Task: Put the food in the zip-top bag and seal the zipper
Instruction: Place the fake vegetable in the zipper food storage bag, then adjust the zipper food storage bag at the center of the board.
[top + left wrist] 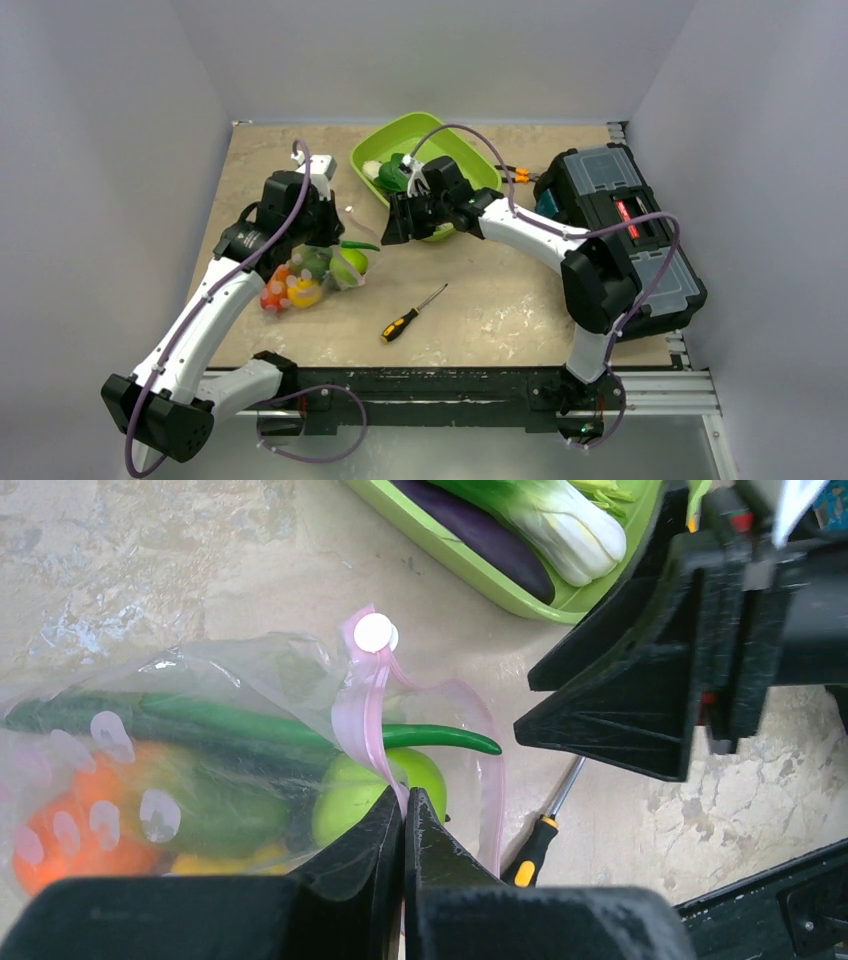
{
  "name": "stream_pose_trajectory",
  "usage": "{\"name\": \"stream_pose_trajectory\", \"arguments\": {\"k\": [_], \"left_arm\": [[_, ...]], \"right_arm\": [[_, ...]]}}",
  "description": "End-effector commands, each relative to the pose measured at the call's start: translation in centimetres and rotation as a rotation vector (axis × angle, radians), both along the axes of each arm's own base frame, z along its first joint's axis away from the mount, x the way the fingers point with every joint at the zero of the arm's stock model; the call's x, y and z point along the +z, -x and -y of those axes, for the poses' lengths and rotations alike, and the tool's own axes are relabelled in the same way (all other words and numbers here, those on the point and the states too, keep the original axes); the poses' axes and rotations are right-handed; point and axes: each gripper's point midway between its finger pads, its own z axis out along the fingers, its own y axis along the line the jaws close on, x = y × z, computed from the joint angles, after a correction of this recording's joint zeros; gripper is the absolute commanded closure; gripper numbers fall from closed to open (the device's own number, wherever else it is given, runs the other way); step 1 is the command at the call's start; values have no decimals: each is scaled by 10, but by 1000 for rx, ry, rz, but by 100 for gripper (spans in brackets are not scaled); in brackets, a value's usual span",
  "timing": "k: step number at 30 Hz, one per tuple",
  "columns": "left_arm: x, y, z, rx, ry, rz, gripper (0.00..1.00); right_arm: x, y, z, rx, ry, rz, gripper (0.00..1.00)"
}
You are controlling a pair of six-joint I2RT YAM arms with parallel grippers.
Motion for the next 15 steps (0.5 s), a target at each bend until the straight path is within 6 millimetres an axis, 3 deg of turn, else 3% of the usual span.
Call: {"name": "stream_pose_trajectory", "arguments": {"k": [1, 8, 15], "left_arm": [[20, -6, 2, 1, 29, 87, 100], [20, -5, 2, 0, 29, 85, 100], [21, -6, 2, 0, 30, 87, 100]], "right_arm": [[2, -10, -10, 20, -97, 43, 54], [-18, -12, -16, 36, -92, 22, 59], [-17, -1, -34, 78, -173, -20, 65]]}}
